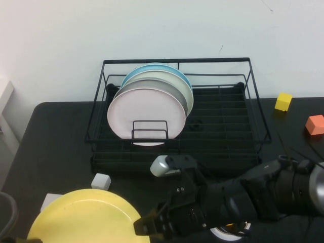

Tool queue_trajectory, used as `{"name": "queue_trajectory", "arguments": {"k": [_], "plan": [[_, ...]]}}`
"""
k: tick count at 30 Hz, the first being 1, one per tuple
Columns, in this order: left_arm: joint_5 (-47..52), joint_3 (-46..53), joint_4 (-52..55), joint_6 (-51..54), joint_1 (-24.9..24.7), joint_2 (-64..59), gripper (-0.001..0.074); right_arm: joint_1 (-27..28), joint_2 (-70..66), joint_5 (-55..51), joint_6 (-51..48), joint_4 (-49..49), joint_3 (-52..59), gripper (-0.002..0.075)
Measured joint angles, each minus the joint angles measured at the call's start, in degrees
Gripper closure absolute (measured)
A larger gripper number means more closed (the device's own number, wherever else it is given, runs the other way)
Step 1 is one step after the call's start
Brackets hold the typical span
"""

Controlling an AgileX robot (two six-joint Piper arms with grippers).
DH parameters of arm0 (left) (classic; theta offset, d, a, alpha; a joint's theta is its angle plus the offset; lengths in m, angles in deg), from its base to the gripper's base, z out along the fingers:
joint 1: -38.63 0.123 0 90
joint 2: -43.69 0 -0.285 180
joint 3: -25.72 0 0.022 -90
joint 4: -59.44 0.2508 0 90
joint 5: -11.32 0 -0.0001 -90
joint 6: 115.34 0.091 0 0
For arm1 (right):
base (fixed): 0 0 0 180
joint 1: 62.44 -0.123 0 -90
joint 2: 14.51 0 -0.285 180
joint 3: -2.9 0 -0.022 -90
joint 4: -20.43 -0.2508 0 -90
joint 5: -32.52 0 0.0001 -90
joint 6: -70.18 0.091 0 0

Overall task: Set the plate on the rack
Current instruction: Hand over the plate, then place the plate on the rack

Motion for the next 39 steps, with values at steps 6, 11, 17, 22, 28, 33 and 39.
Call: {"name": "queue_trajectory", "arguments": {"k": [6,11,17,22,28,33,39], "plan": [[0.1,0.0,0.4,1.2,0.0,0.0,0.0696,0.2,0.0,-1.6,-3.7,0.0,0.1,0.0693],[0.1,0.0,0.4,2.9,0.0,0.0,0.0696,0.3,0.0,-3.5,-4.6,0.3,0.1,0.0527],[0.0,0.0,-0.2,4.8,0.0,0.0,0.0696,0.3,0.0,-6.7,-4.0,0.4,0.1,0.0230],[-0.4,0.0,-0.5,7.4,0.0,0.0,0.0696,1.3,0.0,-7.8,-3.1,0.5,-0.3,0.0183],[-2.1,0.0,-6.1,16.9,0.0,0.0,0.0696,6.2,3.4,-9.5,-3.1,0.6,-2.6,0.0179],[-5.1,0.0,-15.2,33.4,0.0,0.0,0.0696,11.3,9.4,-10.8,-3.3,0.7,-3.9,0.0201],[-7.2,-2.7,-31.4,56.4,0.0,-0.1,0.0696,16.6,19.6,-11.7,-3.3,2.3,-4.1,0.0459]]}}
